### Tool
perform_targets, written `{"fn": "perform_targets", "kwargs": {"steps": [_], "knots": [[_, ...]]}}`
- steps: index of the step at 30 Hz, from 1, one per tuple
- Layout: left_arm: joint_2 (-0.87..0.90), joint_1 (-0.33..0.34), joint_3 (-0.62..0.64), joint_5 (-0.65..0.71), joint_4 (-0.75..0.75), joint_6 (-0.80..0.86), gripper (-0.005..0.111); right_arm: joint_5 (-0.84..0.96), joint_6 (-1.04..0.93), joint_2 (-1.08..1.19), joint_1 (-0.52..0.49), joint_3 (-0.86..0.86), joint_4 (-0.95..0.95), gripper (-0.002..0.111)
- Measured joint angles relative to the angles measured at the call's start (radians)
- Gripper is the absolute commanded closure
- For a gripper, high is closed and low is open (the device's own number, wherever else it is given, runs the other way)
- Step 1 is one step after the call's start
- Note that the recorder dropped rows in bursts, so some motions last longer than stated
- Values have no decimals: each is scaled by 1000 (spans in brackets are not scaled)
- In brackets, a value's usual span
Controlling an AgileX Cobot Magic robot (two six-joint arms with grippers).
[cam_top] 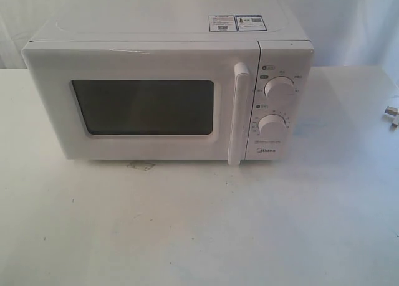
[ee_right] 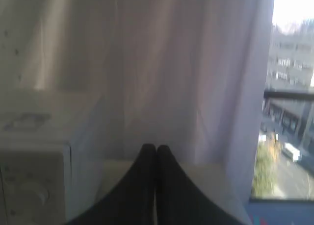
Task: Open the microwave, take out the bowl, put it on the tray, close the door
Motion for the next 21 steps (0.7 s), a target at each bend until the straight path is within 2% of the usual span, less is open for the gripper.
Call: {"fn": "perform_targets", "kwargs": {"steps": [4, 15, 21], "knots": [[0, 0, 0, 0, 0, 0, 107, 100, 11, 103, 0, -4, 10, 108], [0, 0, 0, 0, 0, 0, 107, 105, 16, 136, 0, -6, 10, 108], [0, 0, 0, 0, 0, 0, 107, 105, 133, 136, 0, -6, 39, 108]]}}
